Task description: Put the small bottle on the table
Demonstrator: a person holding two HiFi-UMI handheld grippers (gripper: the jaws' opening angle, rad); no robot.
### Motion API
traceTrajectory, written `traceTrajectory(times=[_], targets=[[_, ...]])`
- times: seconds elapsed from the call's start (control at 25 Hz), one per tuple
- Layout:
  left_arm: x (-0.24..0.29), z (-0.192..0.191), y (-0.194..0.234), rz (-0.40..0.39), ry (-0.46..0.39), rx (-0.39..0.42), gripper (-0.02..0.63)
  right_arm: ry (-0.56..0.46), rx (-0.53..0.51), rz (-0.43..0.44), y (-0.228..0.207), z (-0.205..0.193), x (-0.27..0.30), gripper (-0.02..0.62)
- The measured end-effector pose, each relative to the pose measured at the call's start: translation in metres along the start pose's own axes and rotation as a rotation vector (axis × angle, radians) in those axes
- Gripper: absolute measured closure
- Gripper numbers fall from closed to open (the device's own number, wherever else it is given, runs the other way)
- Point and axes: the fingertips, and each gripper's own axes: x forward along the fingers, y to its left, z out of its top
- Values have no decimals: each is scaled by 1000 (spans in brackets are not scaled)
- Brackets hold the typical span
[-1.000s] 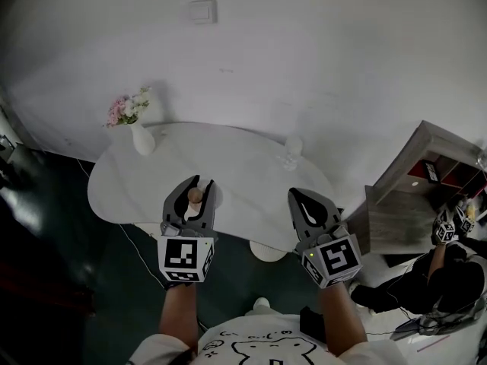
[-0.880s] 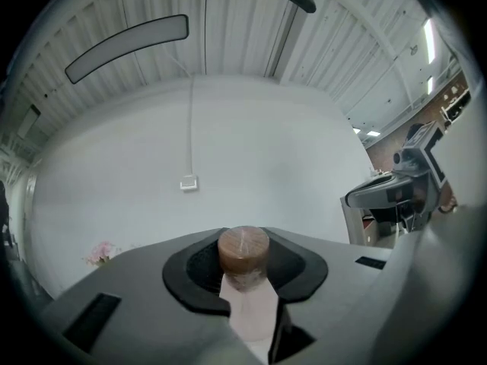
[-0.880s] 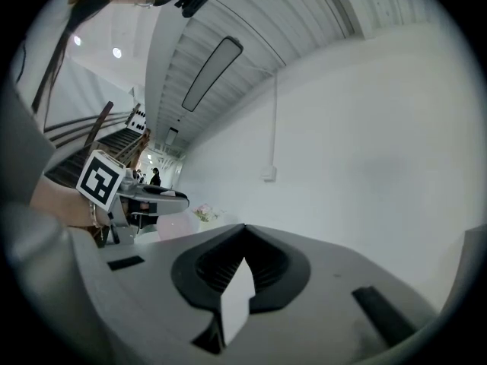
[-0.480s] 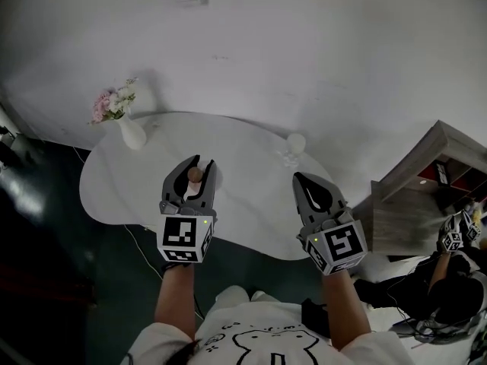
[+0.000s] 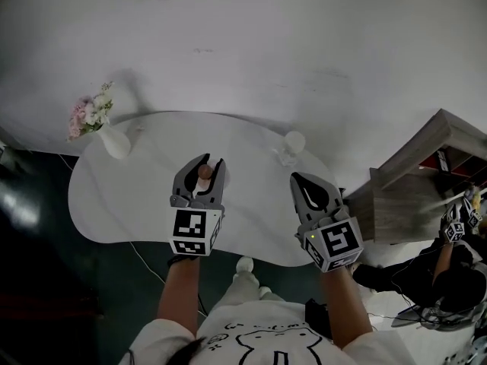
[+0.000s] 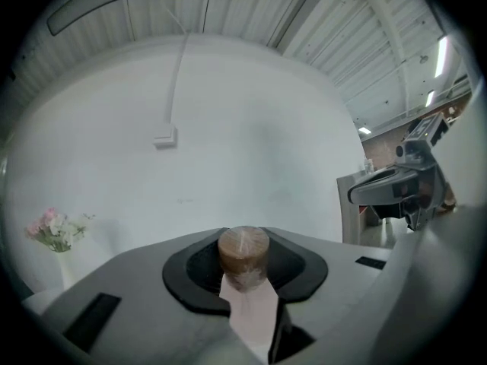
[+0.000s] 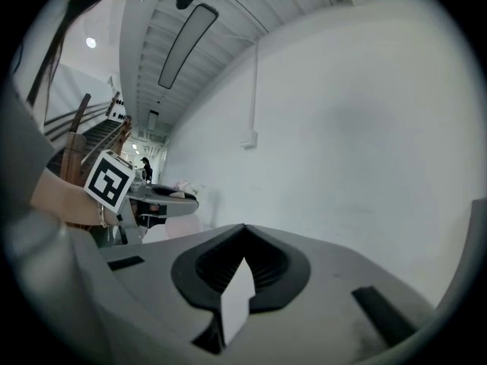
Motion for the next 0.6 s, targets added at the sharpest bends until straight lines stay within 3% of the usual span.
traceTrajectory(times=[0.6], targets=[[99, -89, 4, -156, 163, -47, 493, 118, 86, -58, -20, -60, 77, 600]])
